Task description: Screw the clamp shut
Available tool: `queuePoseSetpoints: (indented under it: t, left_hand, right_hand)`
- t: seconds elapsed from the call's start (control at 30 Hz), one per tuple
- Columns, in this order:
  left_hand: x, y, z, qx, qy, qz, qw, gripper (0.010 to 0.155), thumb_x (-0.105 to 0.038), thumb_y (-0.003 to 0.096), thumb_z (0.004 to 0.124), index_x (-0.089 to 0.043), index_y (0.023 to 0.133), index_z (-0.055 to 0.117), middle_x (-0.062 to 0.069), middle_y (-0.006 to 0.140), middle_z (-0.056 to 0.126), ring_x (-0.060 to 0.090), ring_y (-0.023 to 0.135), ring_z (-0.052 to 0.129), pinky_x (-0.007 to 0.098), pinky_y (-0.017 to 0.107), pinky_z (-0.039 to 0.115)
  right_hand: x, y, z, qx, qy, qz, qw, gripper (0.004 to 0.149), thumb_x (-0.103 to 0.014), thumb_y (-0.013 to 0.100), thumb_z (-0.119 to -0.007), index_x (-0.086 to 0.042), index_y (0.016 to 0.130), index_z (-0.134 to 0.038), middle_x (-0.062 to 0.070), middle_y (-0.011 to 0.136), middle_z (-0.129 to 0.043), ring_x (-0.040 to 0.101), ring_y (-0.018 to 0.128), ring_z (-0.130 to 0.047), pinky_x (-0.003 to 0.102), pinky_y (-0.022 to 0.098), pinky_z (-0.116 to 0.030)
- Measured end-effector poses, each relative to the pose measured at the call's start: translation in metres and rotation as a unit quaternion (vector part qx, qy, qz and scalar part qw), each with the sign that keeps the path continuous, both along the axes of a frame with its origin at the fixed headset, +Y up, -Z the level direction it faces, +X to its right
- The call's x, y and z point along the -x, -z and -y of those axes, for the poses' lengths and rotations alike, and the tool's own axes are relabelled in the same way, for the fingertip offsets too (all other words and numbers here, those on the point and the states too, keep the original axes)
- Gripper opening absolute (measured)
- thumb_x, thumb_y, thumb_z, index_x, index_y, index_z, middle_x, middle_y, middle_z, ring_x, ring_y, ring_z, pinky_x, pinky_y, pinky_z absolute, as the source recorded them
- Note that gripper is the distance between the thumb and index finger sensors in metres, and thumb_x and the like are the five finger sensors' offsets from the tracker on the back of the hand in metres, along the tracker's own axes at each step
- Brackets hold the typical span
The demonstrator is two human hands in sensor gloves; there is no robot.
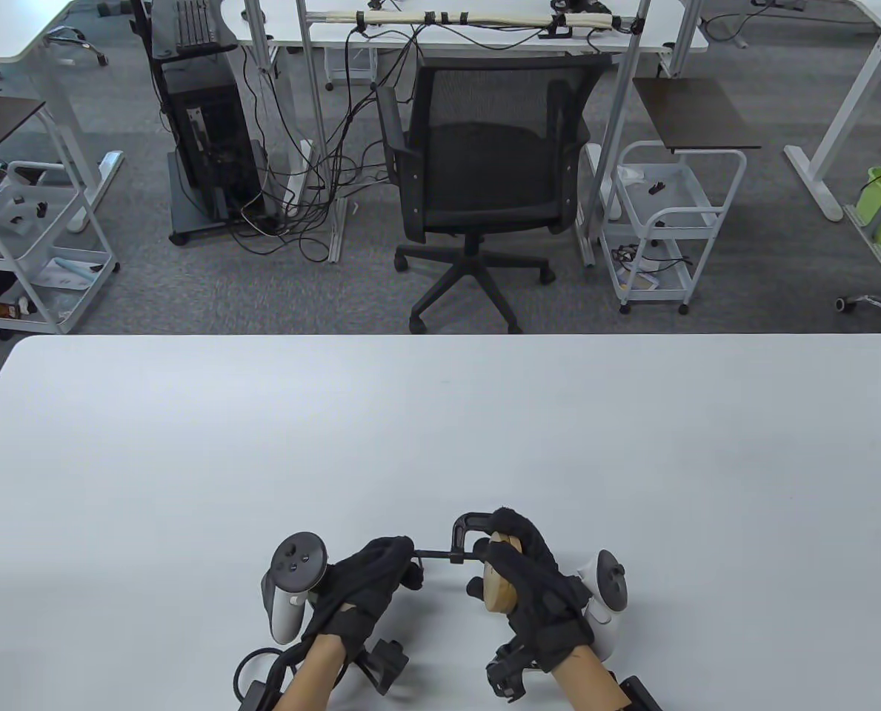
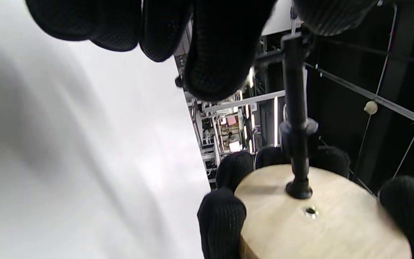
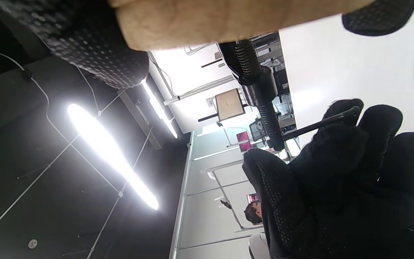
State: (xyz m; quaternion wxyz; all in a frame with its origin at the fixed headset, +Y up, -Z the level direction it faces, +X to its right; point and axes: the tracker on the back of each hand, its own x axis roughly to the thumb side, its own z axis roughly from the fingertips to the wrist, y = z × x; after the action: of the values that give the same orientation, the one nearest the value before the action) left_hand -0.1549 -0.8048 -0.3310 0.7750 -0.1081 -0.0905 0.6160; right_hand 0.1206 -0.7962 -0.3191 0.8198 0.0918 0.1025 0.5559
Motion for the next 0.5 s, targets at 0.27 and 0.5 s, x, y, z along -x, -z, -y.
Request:
queuePoseSetpoints:
  t: [0.27, 0.5]
  left_hand:
    - [-0.0046, 0.0022, -0.0009, -0.012, -0.022, 0.023, 0.999, 0.066, -0.055, 0.0557, 0.069, -0.007, 0.102, 0.070, 0.027, 0.113, 0.047, 0.056, 0.097, 0.052, 0.063, 0.063, 0.063]
    - [-0.0073, 0.0020, -0.0091, -0.076, -0.034, 0.012, 0.996, 0.059, -0.039, 0.0531, 0.077, -0.020, 0.107, 0.064, 0.023, 0.115, 0.048, 0.054, 0.100, 0.052, 0.065, 0.063, 0.062]
  right_hand:
    - [0.0018, 0.0016, 0.0013, -0.001, 0.000, -0.012, 1.000, 0.069, -0.053, 0.051, -0.089, -0.021, 0.104, -0.058, 0.005, 0.112, -0.044, 0.052, 0.093, -0.048, 0.073, 0.050, -0.064]
    - [-0.0001, 0.0017, 0.0013, -0.001, 0.000, -0.008, 1.000, 0.069, -0.053, 0.051, -0.089, -0.021, 0.104, -0.058, 0.005, 0.112, -0.044, 0.053, 0.093, -0.048, 0.073, 0.050, -0.064]
